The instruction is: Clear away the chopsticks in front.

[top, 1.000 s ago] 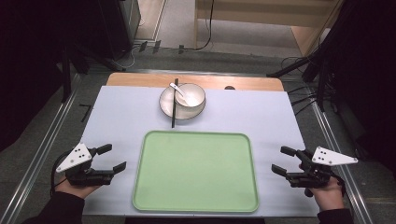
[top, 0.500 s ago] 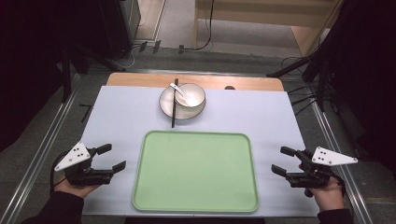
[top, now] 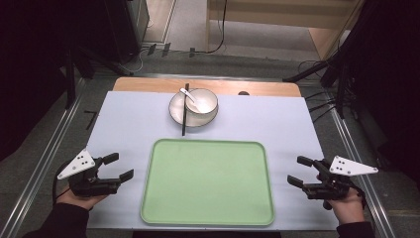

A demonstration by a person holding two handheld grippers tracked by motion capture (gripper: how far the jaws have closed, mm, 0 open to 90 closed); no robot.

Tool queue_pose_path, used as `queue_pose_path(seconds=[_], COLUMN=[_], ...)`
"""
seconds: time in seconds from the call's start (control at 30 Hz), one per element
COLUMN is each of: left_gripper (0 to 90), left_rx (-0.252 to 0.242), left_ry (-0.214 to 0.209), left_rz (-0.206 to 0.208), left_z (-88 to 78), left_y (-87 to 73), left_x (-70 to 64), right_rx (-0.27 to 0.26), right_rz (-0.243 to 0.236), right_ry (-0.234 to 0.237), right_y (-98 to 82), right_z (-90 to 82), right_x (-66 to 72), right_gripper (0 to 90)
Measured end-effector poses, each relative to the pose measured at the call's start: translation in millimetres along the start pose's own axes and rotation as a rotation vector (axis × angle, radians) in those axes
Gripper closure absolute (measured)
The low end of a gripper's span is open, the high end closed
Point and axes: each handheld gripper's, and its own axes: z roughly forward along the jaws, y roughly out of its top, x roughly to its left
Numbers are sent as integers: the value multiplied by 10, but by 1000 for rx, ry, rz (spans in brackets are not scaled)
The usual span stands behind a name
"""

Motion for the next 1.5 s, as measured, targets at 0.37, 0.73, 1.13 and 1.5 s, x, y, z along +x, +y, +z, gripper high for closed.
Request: queue_pose_path(seconds=[0.37,0.73,1.13,1.5], left_gripper=[213,299,341,339], left_rx=[66,177,228,276], left_ry=[13,-5,26,49], left_rz=[-33,-169,-212,-189], left_z=[31,71,188,405], left_y=[-5,33,109,311], left_x=[-1,20,-25,-69], right_rx=[-3,4,12,17], right_rz=[1,-1,-6,-9], right_ry=[2,-2,-4,-10], right_y=[0,0,2,1], right_z=[-5,3,14,12], right_x=[2,1,6,10], right_gripper=[200,200,201,201])
